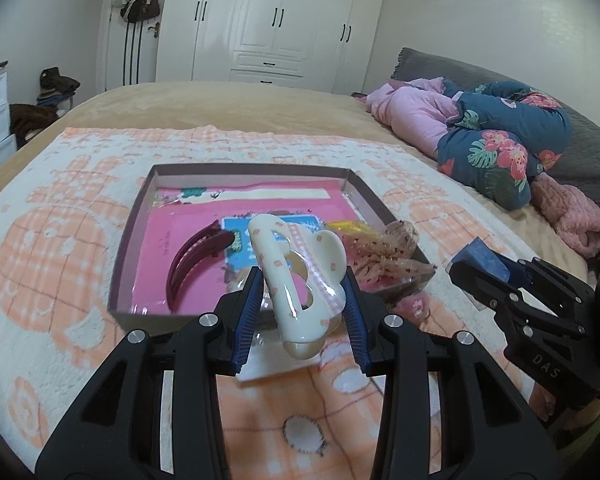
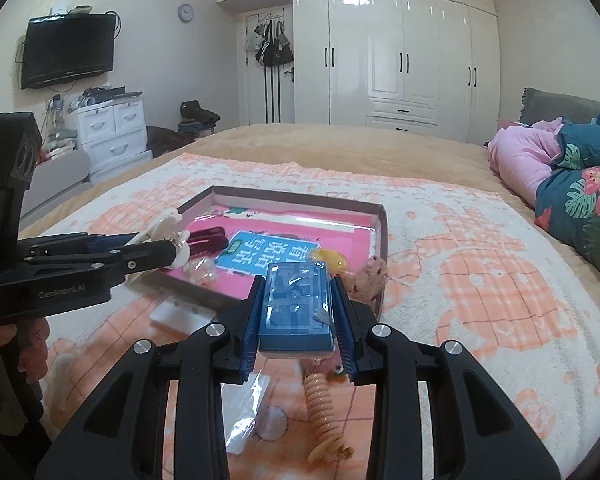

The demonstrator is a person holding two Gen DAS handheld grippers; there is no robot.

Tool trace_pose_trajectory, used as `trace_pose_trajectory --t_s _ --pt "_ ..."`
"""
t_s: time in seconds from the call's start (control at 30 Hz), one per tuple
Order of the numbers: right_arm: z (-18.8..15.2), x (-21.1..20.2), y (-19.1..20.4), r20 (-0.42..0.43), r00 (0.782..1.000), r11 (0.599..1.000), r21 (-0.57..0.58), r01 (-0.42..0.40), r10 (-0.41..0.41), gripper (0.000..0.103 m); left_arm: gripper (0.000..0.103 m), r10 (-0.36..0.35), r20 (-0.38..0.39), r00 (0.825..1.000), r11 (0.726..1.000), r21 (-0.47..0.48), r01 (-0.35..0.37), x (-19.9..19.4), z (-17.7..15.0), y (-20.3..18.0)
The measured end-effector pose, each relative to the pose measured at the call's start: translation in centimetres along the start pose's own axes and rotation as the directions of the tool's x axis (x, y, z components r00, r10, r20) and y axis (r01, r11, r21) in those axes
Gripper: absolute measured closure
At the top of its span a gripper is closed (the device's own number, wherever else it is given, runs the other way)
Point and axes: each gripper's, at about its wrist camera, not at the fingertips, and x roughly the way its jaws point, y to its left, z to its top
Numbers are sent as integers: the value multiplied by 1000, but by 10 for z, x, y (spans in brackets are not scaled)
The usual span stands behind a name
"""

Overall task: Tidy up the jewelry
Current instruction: 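Carry the claw clip and blue packet into the tray and open both tools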

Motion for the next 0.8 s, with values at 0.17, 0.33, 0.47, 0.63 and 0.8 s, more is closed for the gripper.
trace_pose_trajectory --t_s 0.17,0.33,0.47,0.63,0.8 --pt "5 5 -7 6 1000 1000 8 13 -13 72 72 -6 8 1000 1000 4 6 12 12 -2" --pt "9 12 -13 0 1000 999 16 30 -30 72 72 -4 9 1000 1000 3 4 24 24 0" --pt "12 20 -19 -14 999 999 22 44 -43 72 72 -2 -9 1000 1000 -10 2 37 30 6" --pt "16 28 -25 -19 998 998 19 61 -60 72 72 5 -27 1000 999 -31 -6 52 33 15" --pt "19 40 -31 -42 997 997 21 68 -67 72 72 18 -33 999 999 -35 -19 62 34 21"
